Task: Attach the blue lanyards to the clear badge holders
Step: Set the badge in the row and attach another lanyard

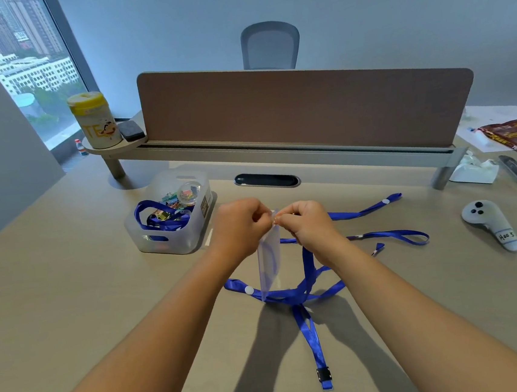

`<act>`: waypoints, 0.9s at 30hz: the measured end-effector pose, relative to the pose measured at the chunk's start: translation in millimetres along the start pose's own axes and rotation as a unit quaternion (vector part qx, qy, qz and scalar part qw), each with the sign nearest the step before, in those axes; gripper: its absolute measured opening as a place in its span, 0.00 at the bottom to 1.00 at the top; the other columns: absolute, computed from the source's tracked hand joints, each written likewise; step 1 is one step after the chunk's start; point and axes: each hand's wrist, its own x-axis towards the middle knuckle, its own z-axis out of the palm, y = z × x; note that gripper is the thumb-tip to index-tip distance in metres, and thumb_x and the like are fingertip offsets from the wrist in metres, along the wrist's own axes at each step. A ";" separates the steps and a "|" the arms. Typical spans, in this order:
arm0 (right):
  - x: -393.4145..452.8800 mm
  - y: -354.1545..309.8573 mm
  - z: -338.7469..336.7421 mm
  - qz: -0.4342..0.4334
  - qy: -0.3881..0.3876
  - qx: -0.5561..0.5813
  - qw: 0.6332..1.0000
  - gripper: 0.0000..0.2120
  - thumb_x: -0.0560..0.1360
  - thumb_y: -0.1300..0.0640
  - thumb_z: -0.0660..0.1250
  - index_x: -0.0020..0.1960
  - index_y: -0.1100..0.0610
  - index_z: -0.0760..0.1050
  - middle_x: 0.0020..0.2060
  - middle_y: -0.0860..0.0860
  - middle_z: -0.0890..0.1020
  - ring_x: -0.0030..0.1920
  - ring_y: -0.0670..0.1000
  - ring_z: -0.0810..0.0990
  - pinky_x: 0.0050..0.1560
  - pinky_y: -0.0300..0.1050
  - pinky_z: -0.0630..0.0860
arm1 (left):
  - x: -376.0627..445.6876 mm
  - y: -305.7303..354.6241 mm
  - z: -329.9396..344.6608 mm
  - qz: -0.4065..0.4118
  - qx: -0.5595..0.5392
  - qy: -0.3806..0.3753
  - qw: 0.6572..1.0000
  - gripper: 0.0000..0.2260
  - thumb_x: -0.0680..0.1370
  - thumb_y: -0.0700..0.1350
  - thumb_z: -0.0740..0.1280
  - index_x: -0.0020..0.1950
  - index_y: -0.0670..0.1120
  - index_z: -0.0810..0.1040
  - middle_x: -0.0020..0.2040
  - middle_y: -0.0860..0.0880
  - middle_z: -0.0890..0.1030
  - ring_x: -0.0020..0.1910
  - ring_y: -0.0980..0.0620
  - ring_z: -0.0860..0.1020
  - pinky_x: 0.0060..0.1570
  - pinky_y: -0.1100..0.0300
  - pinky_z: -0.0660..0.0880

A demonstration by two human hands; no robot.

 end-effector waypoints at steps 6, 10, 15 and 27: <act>3.0 -3.7 -3.0 0.013 0.006 0.054 0.998 0.12 0.76 0.60 0.61 0.34 0.56 0.72 0.27 0.50 0.69 0.28 0.46 0.65 0.29 0.35 0.65 | 3.2 -5.4 -6.4 -0.129 -0.304 -0.040 0.943 0.10 0.78 0.38 0.59 0.54 0.35 0.76 0.38 0.52 0.75 0.42 0.53 0.74 0.41 0.67 0.72; 7.4 -12.6 -11.8 0.044 -0.022 0.133 0.990 0.12 0.76 0.60 0.62 0.34 0.58 0.71 0.26 0.51 0.69 0.21 0.43 0.64 0.23 0.33 0.64 | -5.1 -11.6 -3.2 -0.146 -0.379 -0.089 0.909 0.17 0.76 0.41 0.62 0.65 0.39 0.69 0.52 0.49 0.77 0.54 0.50 0.75 0.54 0.58 0.73; 9.3 -22.4 -17.3 0.057 -0.056 0.193 0.978 0.10 0.77 0.60 0.60 0.38 0.59 0.73 0.27 0.50 0.74 0.19 0.42 0.67 0.21 0.32 0.65 | -9.5 -16.5 5.4 -0.098 -0.192 -0.077 0.973 0.18 0.75 0.44 0.65 0.64 0.43 0.70 0.62 0.44 0.76 0.61 0.47 0.74 0.60 0.52 0.73; 16.4 -33.3 -16.1 0.007 -0.016 -0.097 0.995 0.15 0.74 0.63 0.61 0.28 0.60 0.70 0.26 0.52 0.71 0.27 0.48 0.65 0.30 0.39 0.64 | -2.9 -20.2 -18.8 0.138 0.153 0.202 0.957 0.06 0.71 0.40 0.66 0.39 0.40 0.81 0.33 0.42 0.83 0.31 0.45 0.79 0.29 0.63 0.72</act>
